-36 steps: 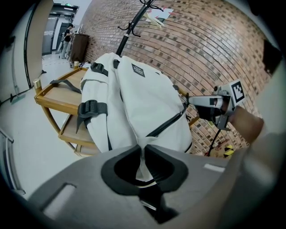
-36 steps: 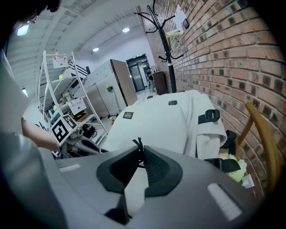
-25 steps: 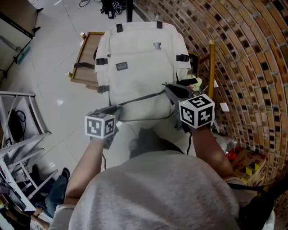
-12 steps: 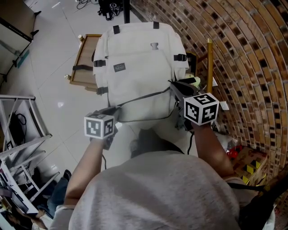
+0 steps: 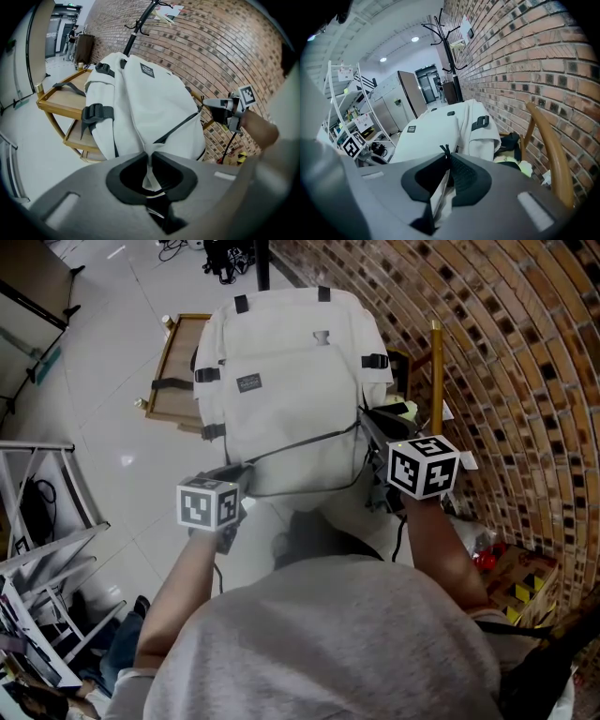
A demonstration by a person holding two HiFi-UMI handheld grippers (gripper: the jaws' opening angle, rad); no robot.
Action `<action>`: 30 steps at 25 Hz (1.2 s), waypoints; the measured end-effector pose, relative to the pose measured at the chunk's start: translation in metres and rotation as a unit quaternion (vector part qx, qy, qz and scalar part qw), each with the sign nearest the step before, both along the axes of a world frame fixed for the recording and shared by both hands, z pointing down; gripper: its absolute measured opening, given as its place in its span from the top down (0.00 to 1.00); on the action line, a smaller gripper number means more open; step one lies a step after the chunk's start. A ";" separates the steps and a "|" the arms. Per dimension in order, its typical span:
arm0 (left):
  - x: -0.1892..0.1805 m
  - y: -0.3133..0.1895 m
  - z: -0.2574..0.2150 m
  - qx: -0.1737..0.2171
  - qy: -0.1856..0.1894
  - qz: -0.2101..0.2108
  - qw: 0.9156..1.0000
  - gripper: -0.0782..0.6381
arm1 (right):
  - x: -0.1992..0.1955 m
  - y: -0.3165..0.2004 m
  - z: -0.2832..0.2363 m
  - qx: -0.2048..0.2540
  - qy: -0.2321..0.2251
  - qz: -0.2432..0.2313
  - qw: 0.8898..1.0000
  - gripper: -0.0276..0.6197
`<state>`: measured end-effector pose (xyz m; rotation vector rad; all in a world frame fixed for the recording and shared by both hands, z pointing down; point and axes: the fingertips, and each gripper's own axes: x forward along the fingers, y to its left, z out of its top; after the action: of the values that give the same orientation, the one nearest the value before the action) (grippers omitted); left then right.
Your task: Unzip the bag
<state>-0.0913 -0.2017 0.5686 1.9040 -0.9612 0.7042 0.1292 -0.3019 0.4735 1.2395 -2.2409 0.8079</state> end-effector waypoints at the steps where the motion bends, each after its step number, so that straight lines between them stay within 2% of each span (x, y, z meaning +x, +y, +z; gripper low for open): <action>1: 0.000 0.000 -0.001 0.001 0.002 0.000 1.000 0.84 | -0.002 0.000 0.000 0.001 0.003 -0.004 1.000 0.90; 5: 0.000 0.000 -0.002 -0.002 0.015 -0.005 1.000 0.84 | -0.011 0.001 0.000 -0.001 0.006 -0.018 1.000 0.88; 8: 0.002 0.001 -0.004 -0.004 0.015 -0.004 1.000 0.83 | -0.013 0.000 -0.009 0.001 -0.022 -0.003 1.000 0.76; 10: 0.001 0.000 -0.005 -0.003 0.013 -0.004 1.000 0.83 | -0.017 0.002 -0.016 0.007 -0.028 -0.004 1.000 0.77; 13: 0.000 0.003 -0.008 0.004 0.011 -0.003 1.000 0.82 | -0.033 0.025 -0.021 0.002 -0.040 -0.030 0.999 0.78; 16: -0.005 0.009 -0.021 0.035 0.013 -0.005 0.999 0.81 | -0.048 0.066 -0.025 -0.002 -0.051 -0.057 0.997 0.81; 21: -0.014 0.029 -0.063 0.090 0.059 -0.023 0.994 0.81 | -0.063 0.147 -0.028 -0.013 -0.060 -0.078 0.995 0.88; 25: 0.015 0.079 -0.103 0.125 0.104 0.025 0.986 0.85 | -0.077 0.216 -0.030 -0.031 -0.063 -0.103 0.992 0.95; 27: 0.032 0.117 -0.118 0.133 0.121 0.052 0.982 0.89 | -0.084 0.245 -0.034 -0.038 -0.068 -0.122 0.989 0.95; 30: 0.054 0.171 -0.136 0.141 0.139 0.081 0.977 0.89 | -0.093 0.282 -0.044 -0.040 -0.086 -0.154 0.983 0.95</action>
<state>-0.0371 -0.0306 0.4328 2.2781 -0.7649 0.3896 0.0360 -0.0203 0.4298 0.7827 -2.4295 0.9000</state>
